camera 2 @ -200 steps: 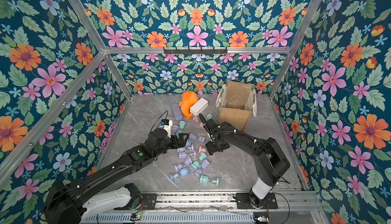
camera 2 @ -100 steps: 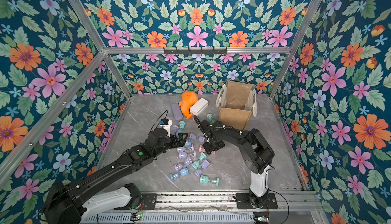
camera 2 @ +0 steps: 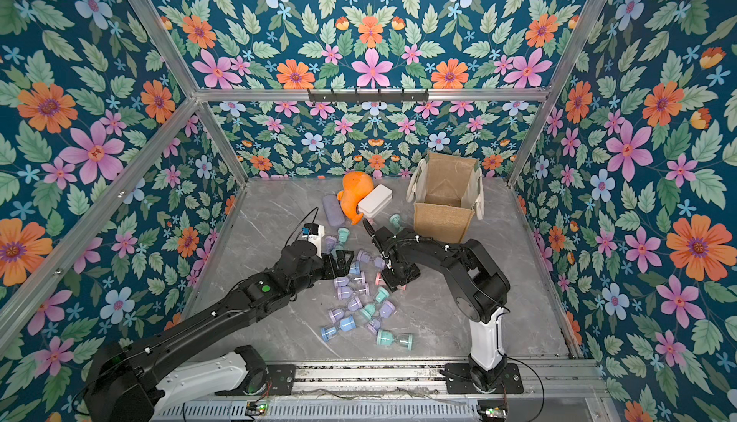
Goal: Put the hourglass into the canvas bag
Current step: Pick up the hourglass from the center of the board.
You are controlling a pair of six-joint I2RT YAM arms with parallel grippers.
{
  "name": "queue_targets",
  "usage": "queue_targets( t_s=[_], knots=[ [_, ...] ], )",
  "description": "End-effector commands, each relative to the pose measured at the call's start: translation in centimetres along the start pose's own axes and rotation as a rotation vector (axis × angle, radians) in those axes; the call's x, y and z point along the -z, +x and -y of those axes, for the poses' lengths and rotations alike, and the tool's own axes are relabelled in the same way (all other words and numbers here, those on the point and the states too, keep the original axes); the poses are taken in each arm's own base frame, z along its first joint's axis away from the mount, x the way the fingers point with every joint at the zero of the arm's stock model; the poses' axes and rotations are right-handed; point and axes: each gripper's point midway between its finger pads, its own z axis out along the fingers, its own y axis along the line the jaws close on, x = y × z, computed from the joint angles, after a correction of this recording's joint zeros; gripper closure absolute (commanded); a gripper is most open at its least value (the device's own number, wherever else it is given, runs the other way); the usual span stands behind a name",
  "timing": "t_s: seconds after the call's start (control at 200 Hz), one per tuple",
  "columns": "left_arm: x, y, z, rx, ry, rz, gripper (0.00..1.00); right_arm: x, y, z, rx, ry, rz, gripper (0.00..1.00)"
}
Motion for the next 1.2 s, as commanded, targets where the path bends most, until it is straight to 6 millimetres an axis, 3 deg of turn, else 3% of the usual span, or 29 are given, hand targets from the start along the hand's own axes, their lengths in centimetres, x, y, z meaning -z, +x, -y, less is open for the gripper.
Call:
queue_targets(
  t_s=[0.0, 0.625, 1.195],
  knots=[
    [-0.1, -0.4, 0.0, -0.008, -0.005, 0.012, 0.0, -0.1, 0.3, -0.2, 0.015, -0.006, -0.008, 0.36],
    [-0.1, -0.3, 0.0, -0.005, -0.007, 0.01, 0.0, 0.5, 0.6, -0.4, 0.013, -0.017, 0.019, 0.49],
    [0.4, -0.6, 0.0, 0.0, -0.004, 0.026, 0.0, 3.0, 0.4, -0.8, -0.041, -0.064, 0.111, 0.57]
  ],
)
